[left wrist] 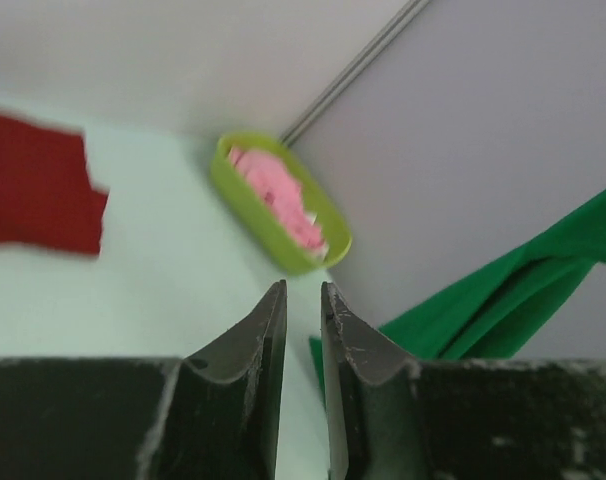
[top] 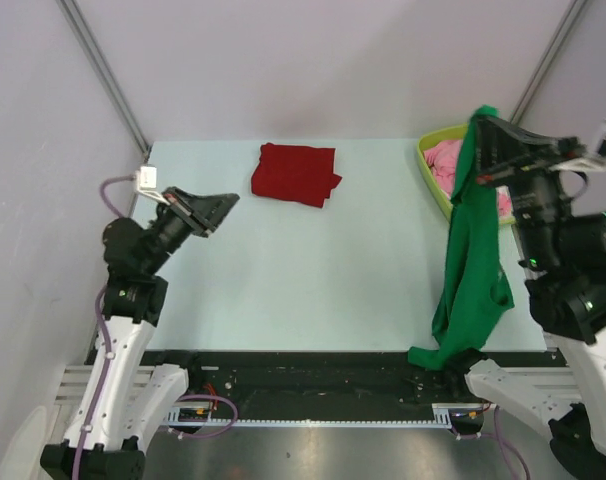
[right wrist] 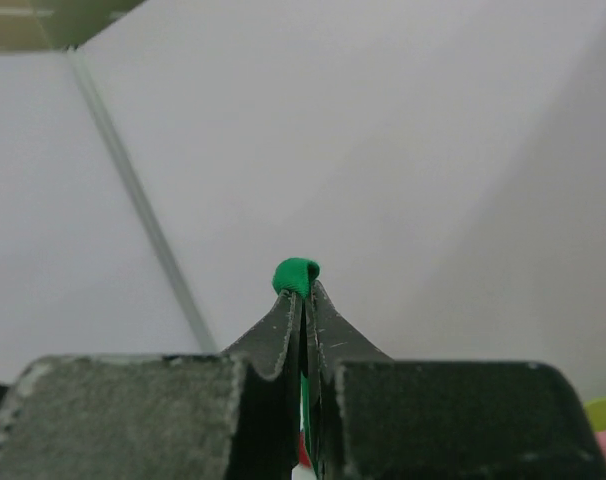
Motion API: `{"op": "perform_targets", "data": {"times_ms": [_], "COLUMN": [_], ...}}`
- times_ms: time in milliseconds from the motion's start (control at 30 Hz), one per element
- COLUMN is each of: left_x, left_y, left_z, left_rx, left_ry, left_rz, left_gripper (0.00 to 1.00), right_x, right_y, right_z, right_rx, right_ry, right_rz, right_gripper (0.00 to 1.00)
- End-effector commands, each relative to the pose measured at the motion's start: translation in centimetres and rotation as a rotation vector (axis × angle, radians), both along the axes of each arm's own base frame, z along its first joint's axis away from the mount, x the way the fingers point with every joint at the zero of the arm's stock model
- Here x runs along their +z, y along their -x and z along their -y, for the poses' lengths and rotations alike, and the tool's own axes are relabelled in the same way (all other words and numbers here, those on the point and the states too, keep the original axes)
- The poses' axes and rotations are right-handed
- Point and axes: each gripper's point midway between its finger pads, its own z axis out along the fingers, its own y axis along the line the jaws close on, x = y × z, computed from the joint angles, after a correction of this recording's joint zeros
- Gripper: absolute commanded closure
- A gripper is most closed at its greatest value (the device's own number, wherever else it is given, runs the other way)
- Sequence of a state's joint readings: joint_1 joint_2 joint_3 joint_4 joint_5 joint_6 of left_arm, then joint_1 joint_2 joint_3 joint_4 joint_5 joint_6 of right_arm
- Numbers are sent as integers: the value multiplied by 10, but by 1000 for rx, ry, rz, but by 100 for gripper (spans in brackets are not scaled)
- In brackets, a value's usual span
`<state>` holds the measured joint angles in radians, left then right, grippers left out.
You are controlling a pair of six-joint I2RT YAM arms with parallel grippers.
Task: Fold and stack the t-shirts
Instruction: Flatten the tshirt out
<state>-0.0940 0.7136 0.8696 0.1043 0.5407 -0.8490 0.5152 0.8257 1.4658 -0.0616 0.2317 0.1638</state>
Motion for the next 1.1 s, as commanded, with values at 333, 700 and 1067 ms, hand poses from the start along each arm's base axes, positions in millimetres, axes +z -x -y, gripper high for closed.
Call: {"op": "perform_targets", "data": {"times_ms": [333, 700, 1067], "left_x": [-38, -61, -123], "left_y": [-2, -8, -7], "left_z": [-7, -2, 23], "left_rx": [67, 31, -104], "left_ry": [-136, -128, -142], "left_rz": [-52, -100, -192], "left_gripper": [73, 71, 53], "right_x": [33, -67, -211], "right_y": [50, -108, -191], "right_z": [-212, -87, -40], "right_rx": [260, -214, -265], "right_ry": [378, 280, 310], "right_rz": [49, -322, -625], "right_gripper": [100, 100, 100]}}
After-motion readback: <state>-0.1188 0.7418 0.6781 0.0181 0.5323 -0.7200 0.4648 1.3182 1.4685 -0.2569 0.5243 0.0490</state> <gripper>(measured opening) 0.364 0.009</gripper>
